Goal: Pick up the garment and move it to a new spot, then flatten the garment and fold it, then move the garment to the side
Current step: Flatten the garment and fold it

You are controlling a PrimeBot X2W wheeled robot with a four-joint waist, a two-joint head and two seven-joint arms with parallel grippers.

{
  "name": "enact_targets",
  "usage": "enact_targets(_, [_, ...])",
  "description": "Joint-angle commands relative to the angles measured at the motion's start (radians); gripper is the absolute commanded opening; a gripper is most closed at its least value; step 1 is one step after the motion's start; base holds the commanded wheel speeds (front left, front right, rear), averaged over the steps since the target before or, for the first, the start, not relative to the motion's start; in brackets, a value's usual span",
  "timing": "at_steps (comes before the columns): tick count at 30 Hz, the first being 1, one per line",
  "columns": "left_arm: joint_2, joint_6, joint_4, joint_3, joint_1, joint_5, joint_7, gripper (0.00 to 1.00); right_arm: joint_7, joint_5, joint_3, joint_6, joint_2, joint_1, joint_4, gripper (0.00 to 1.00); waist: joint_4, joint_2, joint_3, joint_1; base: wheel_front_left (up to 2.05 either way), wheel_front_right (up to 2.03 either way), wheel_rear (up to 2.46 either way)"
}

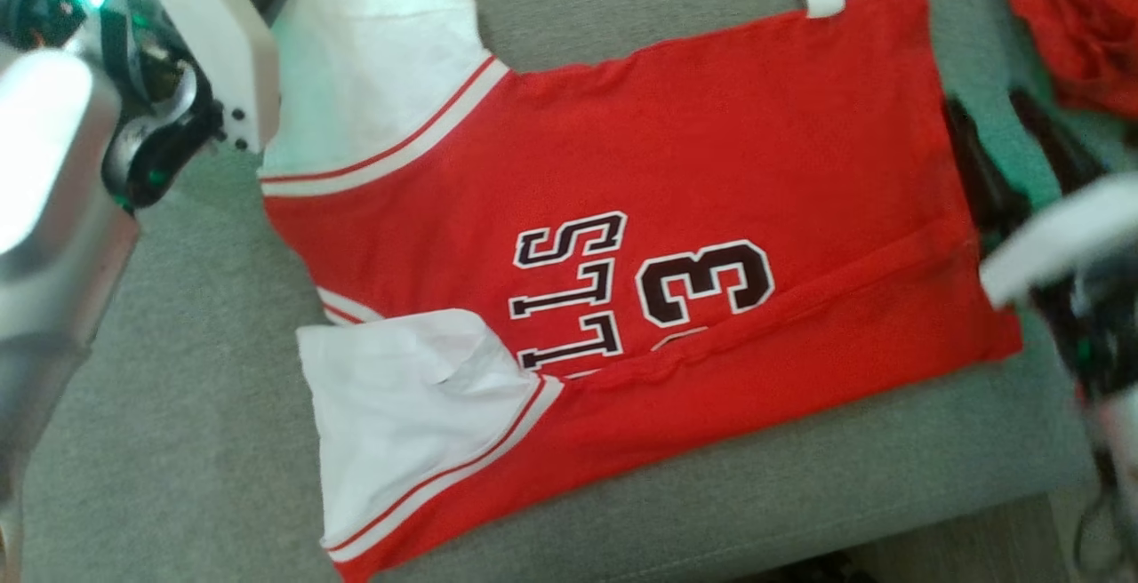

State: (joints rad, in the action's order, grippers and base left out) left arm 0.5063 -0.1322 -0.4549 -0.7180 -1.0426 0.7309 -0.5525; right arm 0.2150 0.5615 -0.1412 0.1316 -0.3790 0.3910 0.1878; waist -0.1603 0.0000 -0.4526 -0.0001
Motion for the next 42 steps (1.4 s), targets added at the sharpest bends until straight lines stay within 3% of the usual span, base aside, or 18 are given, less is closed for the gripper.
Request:
enact_targets(1, [0.051,0.002,0.036,0.033,-0.074,0.001,0.014,0.00,0.023,-0.006,-0.019,-0.001,-0.033,0.036,-0.006,1.00,0.011,0.0000,-0.005,0.0001,0.00,0.00,0.00])
enact_targets(9, [0.042,0.002,0.045,-0.014,-0.110,0.014,0.060,0.00,0.122,0.009,-0.083,-0.001,-0.017,0.282,0.231,1.00,0.057,0.0000,-0.024,0.0001,0.00,0.00,0.00])
enact_targets(22, [0.046,0.002,0.018,-0.052,-0.142,0.044,0.086,0.00,0.050,0.055,-0.158,-0.001,-0.034,0.392,0.403,1.00,0.083,0.0000,-0.039,0.0001,0.00,0.00,0.00])
enact_targets(23, [0.046,0.002,0.014,-0.055,-0.145,0.046,0.086,0.00,0.044,0.060,-0.164,-0.001,-0.036,0.397,0.411,0.90,0.084,0.0000,-0.039,0.0001,0.00,0.00,0.00])
enact_targets(27, [0.047,0.002,0.007,-0.068,-0.157,0.051,0.090,0.00,0.016,0.074,-0.189,-0.001,-0.047,0.418,0.434,0.11,0.089,0.0000,-0.044,0.0001,0.00,0.00,0.00])
enact_targets(28, [0.048,0.002,0.005,-0.070,-0.161,0.050,0.095,0.00,0.009,0.078,-0.193,-0.001,-0.050,0.423,0.439,0.00,0.089,0.0000,-0.044,0.0001,0.00,0.00,0.00])
enact_targets(32, [0.061,0.002,-0.006,-0.079,-0.183,0.017,0.149,0.00,-0.032,0.096,-0.200,-0.001,-0.065,0.454,0.451,0.00,0.092,0.0000,-0.051,0.0001,0.00,0.00,0.00])
enact_targets(42, [0.042,0.002,-0.085,-0.055,-0.261,-0.046,0.402,0.00,-0.123,0.139,-0.168,-0.001,-0.103,0.552,0.497,0.00,0.117,0.0000,-0.045,0.0001,0.00,0.00,0.00])
